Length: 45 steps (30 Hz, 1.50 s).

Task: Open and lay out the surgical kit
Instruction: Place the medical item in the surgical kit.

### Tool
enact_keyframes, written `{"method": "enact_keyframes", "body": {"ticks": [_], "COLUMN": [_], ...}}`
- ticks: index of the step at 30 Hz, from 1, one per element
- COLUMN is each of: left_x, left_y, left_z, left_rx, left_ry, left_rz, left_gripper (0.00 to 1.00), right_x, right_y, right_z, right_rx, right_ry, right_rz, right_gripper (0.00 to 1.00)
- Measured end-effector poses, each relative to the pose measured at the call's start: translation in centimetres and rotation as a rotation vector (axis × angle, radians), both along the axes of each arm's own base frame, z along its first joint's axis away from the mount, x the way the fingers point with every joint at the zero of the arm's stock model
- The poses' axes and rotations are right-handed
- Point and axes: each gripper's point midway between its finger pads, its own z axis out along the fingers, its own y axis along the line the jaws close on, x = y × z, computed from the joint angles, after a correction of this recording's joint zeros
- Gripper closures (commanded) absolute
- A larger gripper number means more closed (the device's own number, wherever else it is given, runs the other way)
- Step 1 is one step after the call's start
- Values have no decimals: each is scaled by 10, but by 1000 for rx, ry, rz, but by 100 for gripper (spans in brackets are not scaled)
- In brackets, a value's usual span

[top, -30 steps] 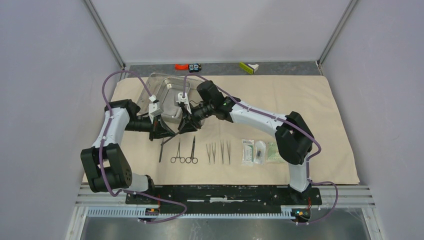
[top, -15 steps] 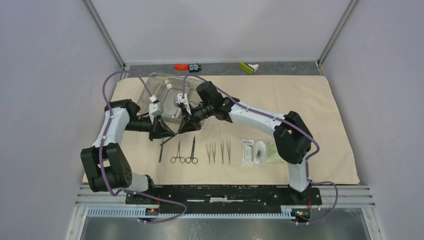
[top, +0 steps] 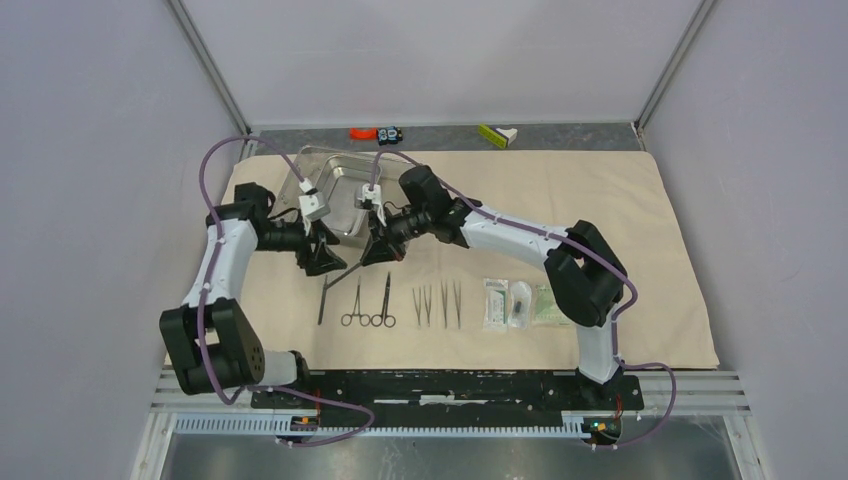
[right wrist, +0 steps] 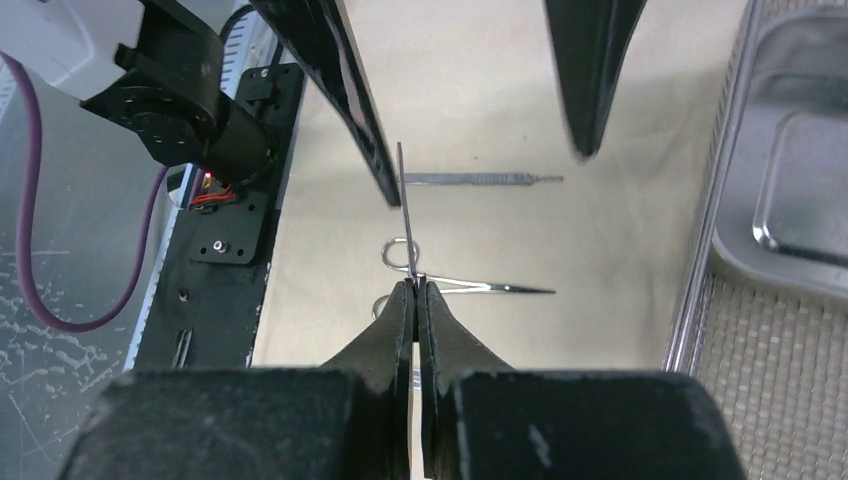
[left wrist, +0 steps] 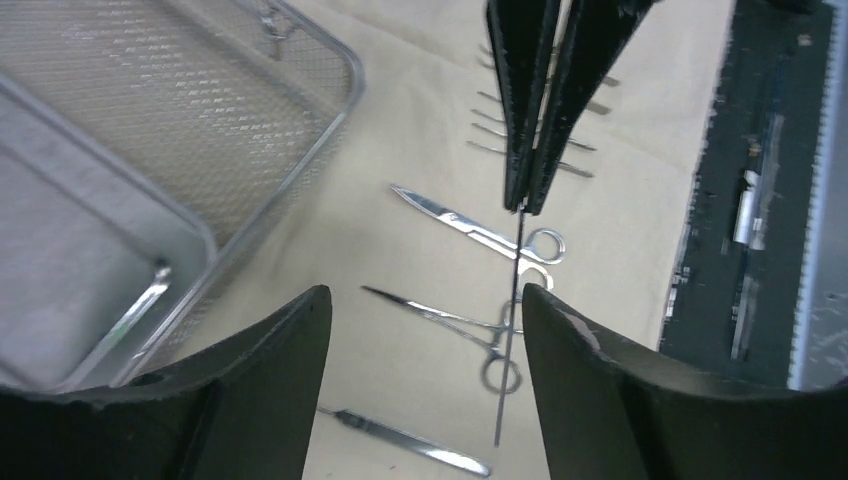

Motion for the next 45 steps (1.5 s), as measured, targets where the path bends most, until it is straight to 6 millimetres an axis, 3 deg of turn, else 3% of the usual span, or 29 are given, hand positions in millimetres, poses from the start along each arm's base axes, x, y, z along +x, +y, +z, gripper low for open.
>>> {"method": "enact_keyframes", "body": {"ticks": [5, 8, 11, 15, 25, 32, 38, 45], "left_x": [35, 43, 43, 38, 26, 30, 33, 36], "left_y": [12, 10, -3, -18, -48, -51, -54, -55], "left_z": [23, 38, 46, 40, 18, 14, 10, 8], "left_rx": [80, 121, 149, 198, 329, 406, 458, 484], "left_ry": [-179, -283, -344, -372, -408, -446, -475, -483], "left_rz": [110, 119, 86, 33, -79, -88, -92, -90], "left_gripper": [7, 7, 14, 21, 24, 36, 50, 58], "right_x": [11, 21, 28, 32, 32, 34, 36, 38], "right_y": [-11, -17, -21, -24, -30, -34, -36, -39], "right_z": [-17, -20, -17, -9, -3, 8, 7, 4], "right_rx": [-31, -32, -22, 9, 45, 77, 80, 77], "right_ry": [81, 148, 210, 298, 450, 469, 477, 486], "right_rz": [-85, -155, -208, -263, -327, -341, -351, -363], "right_gripper": [100, 100, 100, 100, 100, 100, 100, 100]}}
